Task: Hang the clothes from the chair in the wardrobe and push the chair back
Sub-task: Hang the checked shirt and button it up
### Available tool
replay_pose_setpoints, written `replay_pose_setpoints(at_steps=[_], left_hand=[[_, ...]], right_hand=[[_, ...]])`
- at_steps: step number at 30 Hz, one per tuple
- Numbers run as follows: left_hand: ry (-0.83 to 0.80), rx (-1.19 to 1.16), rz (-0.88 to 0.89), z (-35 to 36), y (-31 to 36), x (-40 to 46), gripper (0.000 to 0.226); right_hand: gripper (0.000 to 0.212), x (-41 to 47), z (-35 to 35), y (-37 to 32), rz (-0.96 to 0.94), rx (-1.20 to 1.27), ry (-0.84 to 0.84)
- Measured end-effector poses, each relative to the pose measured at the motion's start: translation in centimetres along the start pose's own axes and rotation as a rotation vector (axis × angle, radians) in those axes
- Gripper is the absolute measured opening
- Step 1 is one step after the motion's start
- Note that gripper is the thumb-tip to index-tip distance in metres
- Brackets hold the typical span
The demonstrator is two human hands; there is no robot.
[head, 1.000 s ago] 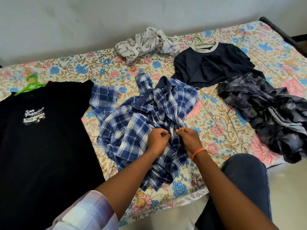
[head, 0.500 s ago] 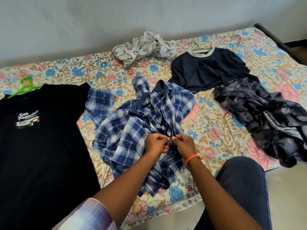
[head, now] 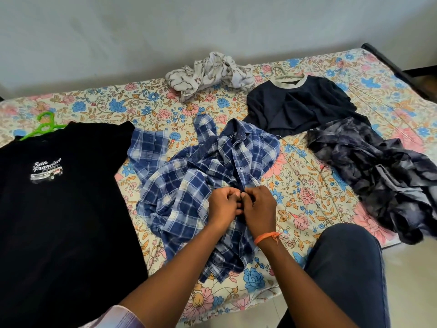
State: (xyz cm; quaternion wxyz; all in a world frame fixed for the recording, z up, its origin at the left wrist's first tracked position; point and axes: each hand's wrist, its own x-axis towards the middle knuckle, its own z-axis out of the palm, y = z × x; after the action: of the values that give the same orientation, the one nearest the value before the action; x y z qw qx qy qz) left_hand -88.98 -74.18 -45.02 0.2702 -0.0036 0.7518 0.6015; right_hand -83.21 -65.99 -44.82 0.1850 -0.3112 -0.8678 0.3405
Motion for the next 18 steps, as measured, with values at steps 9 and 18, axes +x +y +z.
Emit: replay_pose_setpoints(at_steps=[9, 18], left_hand=[[-0.007, -0.004, -0.034, -0.9, 0.3, 0.1, 0.012], [-0.078, -0.007, -0.116, -2.1, 1.3, 0.1, 0.011]], right_hand=[[0.012, -0.3, -0.9, -0.8, 0.323, 0.492, -0.082], [0.01, -0.2, -1.1, 0.1, 0.367, 0.523, -0.16]])
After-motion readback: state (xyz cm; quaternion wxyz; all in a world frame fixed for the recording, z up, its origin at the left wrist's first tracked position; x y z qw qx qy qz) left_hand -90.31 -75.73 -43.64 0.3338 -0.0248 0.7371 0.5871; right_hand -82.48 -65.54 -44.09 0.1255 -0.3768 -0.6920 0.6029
